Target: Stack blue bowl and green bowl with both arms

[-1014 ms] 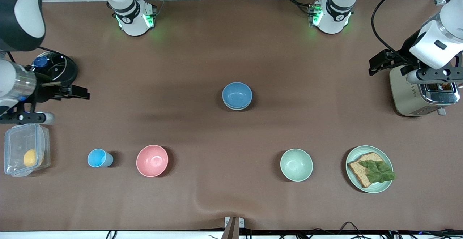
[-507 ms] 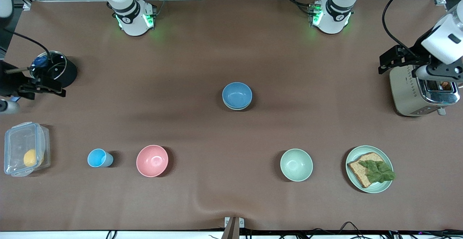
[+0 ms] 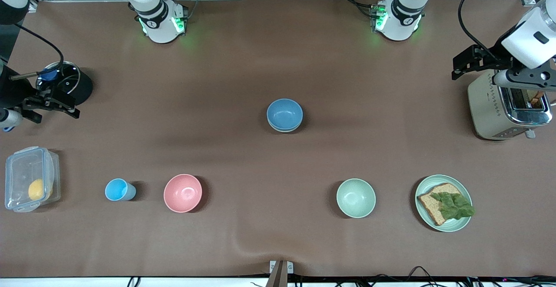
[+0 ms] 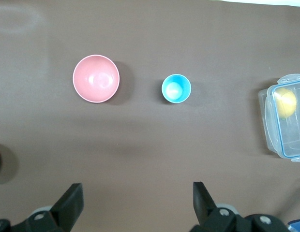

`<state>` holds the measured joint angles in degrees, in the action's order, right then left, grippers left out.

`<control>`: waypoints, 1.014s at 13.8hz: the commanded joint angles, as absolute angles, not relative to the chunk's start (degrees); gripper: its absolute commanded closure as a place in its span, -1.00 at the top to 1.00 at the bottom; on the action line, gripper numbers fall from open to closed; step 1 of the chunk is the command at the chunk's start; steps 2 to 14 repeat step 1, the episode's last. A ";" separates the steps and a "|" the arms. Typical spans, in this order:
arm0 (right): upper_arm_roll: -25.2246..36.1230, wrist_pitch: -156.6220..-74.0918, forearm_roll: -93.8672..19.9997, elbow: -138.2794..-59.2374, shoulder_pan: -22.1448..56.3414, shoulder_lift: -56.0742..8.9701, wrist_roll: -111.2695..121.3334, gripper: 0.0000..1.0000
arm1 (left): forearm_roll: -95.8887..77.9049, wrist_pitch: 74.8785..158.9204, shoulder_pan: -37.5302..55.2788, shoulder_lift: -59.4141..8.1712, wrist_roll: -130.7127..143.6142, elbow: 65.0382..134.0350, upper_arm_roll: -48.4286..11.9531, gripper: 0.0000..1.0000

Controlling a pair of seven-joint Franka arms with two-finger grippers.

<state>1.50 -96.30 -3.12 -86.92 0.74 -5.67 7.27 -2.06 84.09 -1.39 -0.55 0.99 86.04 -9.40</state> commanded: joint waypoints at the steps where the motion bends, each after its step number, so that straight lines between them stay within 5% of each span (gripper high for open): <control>1: 1.23 -97.47 -1.67 -89.56 0.79 -3.43 8.00 1.00 | -2.99 82.88 -1.67 0.09 -0.09 85.78 -9.58 1.00; 14: 1.23 -97.47 -1.67 -89.56 0.79 -3.43 8.00 1.00 | -2.99 82.88 -1.67 0.09 -0.09 85.78 -9.58 1.00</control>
